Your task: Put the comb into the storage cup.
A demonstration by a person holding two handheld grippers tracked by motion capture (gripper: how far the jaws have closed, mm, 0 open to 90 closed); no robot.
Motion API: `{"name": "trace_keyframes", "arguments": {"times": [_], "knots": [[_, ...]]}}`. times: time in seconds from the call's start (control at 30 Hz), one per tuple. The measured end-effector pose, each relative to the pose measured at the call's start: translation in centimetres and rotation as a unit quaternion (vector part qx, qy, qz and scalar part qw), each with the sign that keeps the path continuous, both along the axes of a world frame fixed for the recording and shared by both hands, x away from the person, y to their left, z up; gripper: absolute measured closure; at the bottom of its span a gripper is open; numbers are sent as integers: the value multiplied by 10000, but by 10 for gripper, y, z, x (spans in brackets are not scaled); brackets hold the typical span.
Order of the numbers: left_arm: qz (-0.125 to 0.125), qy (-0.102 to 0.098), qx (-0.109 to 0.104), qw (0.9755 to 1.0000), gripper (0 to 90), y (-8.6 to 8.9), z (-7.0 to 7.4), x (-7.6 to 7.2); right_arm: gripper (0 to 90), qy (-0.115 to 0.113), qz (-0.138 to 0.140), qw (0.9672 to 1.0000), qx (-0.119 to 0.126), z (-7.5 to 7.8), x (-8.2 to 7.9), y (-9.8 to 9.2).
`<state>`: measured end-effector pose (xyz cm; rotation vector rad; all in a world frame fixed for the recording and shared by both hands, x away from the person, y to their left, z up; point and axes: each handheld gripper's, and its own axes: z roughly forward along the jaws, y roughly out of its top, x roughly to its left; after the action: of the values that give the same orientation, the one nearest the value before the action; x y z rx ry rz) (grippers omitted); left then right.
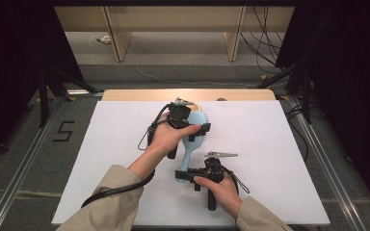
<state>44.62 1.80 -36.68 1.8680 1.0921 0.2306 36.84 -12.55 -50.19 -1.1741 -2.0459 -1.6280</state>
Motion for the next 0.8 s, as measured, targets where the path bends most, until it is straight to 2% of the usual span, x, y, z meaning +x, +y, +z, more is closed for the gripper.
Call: {"name": "trace_keyframes", "arguments": {"times": [0.27, 0.57, 0.67, 0.8], "knots": [[-51, -146, -69, 9999, 194, 2, 3, -3, 633, -178, -84, 9998, -99, 1, -1, 0], [-114, -289, -85, 9995, 195, 1, 6, -7, 583, -226, -195, 9994, -157, 3, -1, 0], [-152, -376, -54, 9992, 195, 1, 8, -9, 554, -256, -220, 9992, -199, 3, -1, 0], [-168, -480, -33, 9987, 196, 0, 10, -12, 451, -228, -338, 9989, -233, 4, -1, 0]]}}
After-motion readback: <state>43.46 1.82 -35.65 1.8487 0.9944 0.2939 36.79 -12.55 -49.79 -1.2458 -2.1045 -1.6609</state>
